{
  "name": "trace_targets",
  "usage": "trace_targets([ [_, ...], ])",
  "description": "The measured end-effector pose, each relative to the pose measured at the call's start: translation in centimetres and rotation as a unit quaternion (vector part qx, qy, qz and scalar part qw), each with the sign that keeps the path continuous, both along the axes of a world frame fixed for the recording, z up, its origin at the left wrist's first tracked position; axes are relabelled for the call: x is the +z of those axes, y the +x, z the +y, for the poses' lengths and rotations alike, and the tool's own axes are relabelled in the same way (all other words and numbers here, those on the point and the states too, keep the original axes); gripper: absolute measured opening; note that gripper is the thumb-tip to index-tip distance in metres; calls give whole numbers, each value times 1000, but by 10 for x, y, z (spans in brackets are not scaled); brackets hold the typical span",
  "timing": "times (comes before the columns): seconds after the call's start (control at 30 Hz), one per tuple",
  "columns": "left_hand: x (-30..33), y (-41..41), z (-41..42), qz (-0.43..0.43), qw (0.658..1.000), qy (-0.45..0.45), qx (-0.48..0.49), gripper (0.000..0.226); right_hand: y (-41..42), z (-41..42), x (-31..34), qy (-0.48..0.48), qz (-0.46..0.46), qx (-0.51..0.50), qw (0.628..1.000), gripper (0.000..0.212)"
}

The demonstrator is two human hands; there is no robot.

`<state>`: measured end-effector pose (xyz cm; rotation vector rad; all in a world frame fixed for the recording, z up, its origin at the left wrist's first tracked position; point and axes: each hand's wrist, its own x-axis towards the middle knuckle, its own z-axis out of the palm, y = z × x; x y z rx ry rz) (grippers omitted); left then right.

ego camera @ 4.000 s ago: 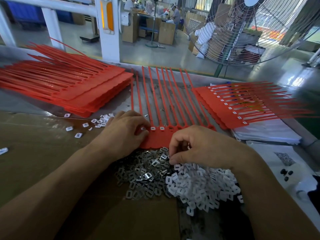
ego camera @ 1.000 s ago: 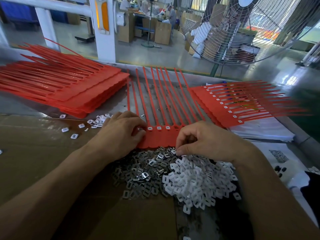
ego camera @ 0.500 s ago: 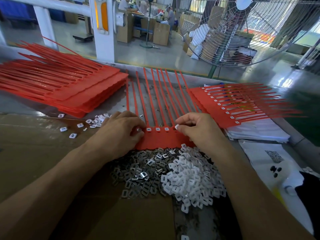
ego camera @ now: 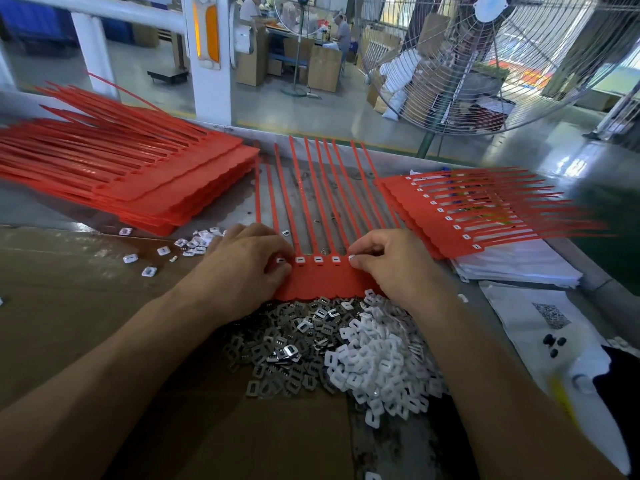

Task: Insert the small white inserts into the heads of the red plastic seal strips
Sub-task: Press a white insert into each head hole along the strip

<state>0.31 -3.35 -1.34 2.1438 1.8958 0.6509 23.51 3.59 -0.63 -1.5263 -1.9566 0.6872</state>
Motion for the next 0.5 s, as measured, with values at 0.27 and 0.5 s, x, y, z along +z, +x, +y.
trace_targets([
  [0.27, -2, -1, 2, 0, 1000, 3, 3, 28, 8, -7, 5, 23, -37, 11, 999, 19],
  [0.5, -4, -2, 2, 0, 1000, 7, 0, 28, 2, -15, 11, 71, -160, 43, 984, 27],
])
